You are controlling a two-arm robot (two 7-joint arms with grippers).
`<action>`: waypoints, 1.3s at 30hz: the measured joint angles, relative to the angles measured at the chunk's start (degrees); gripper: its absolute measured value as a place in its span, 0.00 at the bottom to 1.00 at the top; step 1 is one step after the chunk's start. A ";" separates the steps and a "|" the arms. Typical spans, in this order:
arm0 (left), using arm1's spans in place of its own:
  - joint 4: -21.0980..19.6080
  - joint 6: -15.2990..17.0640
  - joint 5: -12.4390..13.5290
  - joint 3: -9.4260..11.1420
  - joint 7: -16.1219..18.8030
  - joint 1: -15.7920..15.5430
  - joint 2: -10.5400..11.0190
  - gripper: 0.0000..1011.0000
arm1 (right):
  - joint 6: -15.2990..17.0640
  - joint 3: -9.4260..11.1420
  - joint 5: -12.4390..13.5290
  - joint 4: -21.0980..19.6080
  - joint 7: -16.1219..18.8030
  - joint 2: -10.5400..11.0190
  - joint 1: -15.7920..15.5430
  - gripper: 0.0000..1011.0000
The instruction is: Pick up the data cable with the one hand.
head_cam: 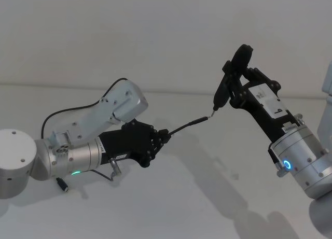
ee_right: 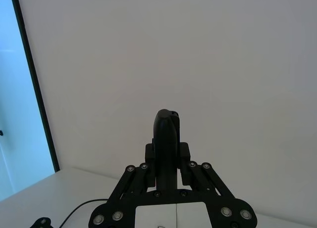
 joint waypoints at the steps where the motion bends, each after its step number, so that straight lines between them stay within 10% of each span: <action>1: 0.00 0.00 0.00 0.00 0.00 0.00 0.00 0.03 | 0.00 0.00 0.02 0.02 0.03 0.01 0.01 0.27; 39: 0.00 0.00 0.00 0.00 0.00 0.00 0.00 0.03 | 0.55 -0.78 1.18 -1.01 0.93 1.68 -0.16 0.27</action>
